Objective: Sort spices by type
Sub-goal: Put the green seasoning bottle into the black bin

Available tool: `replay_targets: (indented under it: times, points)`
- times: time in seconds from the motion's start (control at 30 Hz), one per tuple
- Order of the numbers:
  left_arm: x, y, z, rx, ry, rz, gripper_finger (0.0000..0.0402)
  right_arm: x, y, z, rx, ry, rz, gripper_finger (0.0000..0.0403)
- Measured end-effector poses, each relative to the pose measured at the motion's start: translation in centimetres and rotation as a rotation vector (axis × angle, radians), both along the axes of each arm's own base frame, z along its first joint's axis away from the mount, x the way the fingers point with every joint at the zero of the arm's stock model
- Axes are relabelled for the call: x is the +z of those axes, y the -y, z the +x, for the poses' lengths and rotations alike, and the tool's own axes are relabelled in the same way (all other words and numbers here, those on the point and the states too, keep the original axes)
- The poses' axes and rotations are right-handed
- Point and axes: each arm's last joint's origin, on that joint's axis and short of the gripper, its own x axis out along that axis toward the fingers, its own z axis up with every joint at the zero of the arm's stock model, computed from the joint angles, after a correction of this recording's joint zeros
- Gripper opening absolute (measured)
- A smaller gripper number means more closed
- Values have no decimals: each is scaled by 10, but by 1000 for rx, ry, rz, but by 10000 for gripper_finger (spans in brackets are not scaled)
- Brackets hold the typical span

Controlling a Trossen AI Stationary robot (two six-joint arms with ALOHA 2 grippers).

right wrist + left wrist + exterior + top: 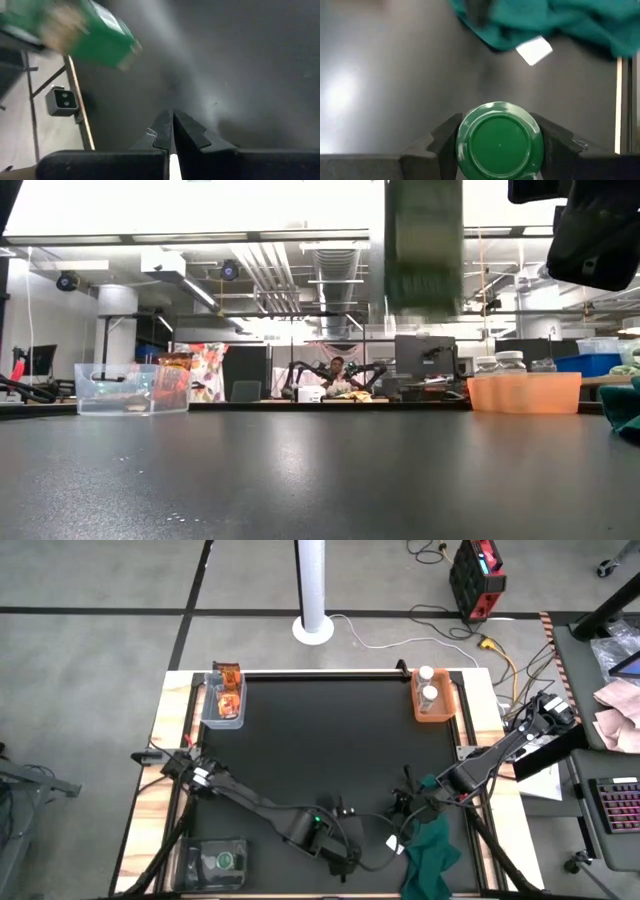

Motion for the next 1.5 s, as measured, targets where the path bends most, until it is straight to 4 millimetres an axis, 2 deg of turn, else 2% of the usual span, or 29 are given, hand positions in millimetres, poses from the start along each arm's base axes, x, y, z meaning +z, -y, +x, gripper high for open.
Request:
replay_targets:
  times: [0.13,0.3,0.43,0.5,0.6,0.7,0.83,1.1,1.17,1.3,1.5]
  points:
    - [31,-8,-21,99,58,11,184,0,4,2,-19,-3,-9,9]
    - [63,-7,-72,242,92,-48,184,0,8,4,-39,-1,-9,9]
    - [80,5,-133,385,52,-117,184,0,9,5,-44,6,-5,9]
    - [86,19,-170,471,68,-166,184,1,9,6,-45,11,0,9]
    - [92,38,-218,510,126,-314,184,2,8,7,-45,26,9,9]
    - [91,42,-247,632,144,-424,184,2,9,8,-52,32,8,9]
    - [90,48,-273,598,24,-461,184,3,10,10,-59,47,17,9]
    - [98,65,-307,338,-305,-475,184,3,10,11,-67,47,32,9]
    - [96,69,-314,290,-328,-456,184,3,11,11,-67,47,31,9]
    - [81,72,-320,247,-315,-372,184,3,11,11,-63,48,24,9]
    - [45,67,-326,410,-360,-289,184,3,14,12,-69,50,19,9]
